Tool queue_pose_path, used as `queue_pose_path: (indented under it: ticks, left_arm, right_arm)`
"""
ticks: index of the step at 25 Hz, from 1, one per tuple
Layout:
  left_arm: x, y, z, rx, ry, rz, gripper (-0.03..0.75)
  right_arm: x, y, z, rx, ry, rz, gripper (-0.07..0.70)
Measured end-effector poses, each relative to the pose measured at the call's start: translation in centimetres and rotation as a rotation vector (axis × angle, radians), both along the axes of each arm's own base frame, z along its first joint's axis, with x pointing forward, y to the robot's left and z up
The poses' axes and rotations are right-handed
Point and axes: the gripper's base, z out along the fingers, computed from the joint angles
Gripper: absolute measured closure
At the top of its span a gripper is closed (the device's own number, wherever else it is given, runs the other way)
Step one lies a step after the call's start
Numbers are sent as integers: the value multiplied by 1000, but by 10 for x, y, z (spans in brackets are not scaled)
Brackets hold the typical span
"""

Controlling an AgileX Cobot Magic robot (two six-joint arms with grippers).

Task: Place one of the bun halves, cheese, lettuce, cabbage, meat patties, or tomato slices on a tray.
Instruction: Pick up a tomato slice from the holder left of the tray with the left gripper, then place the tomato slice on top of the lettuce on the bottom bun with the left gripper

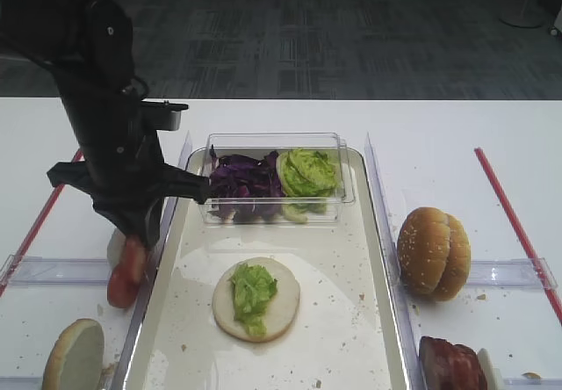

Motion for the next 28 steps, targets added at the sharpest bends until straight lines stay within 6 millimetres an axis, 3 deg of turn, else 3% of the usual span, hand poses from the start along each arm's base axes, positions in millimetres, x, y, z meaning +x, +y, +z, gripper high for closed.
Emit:
queue_pose_path:
  ticks: [12, 19, 28]
  left_arm:
    - [7, -4, 24, -13, -15, -62, 668]
    - [-5, -3, 58, -90, -86, -94, 670]
    - [-11, -10, 70, -191, -92, -148, 671]
  right_arm:
    - [0, 0, 0, 5, 0, 3, 438]
    - [0, 0, 0, 5, 0, 3, 438]
    - [0, 0, 0, 5, 0, 3, 438]
